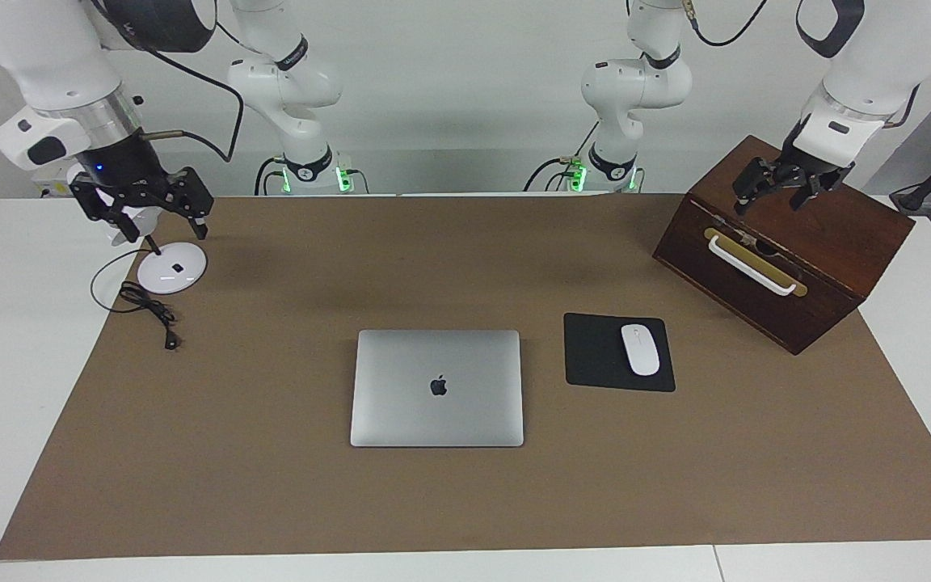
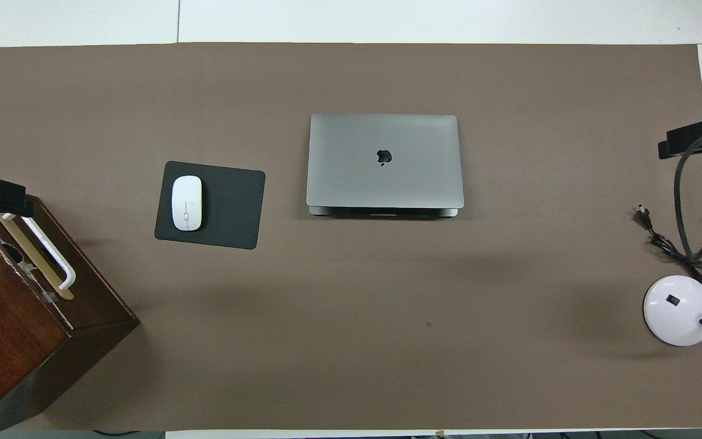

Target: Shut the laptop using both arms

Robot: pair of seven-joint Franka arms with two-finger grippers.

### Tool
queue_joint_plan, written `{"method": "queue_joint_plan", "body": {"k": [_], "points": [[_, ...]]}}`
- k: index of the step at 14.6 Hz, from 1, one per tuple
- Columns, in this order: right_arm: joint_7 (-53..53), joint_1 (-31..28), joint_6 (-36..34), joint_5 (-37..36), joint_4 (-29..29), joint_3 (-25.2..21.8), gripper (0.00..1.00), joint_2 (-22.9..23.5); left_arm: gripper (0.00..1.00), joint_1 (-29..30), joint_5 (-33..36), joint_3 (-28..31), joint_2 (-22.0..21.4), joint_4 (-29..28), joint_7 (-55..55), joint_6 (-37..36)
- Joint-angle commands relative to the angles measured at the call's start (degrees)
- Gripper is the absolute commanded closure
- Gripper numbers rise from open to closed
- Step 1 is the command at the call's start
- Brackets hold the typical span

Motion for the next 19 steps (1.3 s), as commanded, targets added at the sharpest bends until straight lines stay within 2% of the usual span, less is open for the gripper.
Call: {"method": "queue_joint_plan", "body": {"k": [1,4,7,11,19], "points": [[1.0,0.4,-0.2,-0.4,-1.3,-0.3,0.00,-1.1,0.00,0.5,0.5,-0.5,-0.5,-0.9,0.9,1.0],[0.9,0.4,-0.2,-0.4,-1.6,-0.4,0.00,-1.3,0.00,1.2,0.6,-0.6,-0.6,-0.9,0.9,0.7],[0.8,0.4,-0.2,-0.4,-1.5,-0.5,0.00,-1.3,0.00,5.5,0.5,-5.2,-0.7,-0.9,2.9,0.8],[0.9,0.4,-0.2,-0.4,-1.6,-0.5,0.00,-1.4,0.00,3.0,0.5,-2.9,-0.7,-1.0,2.9,0.8],[0.4,0.4,-3.0,-1.1,-3.5,-0.5,0.00,-2.7,0.00,3.3,0.4,-3.0,-0.7,-1.1,3.1,0.9]]}}
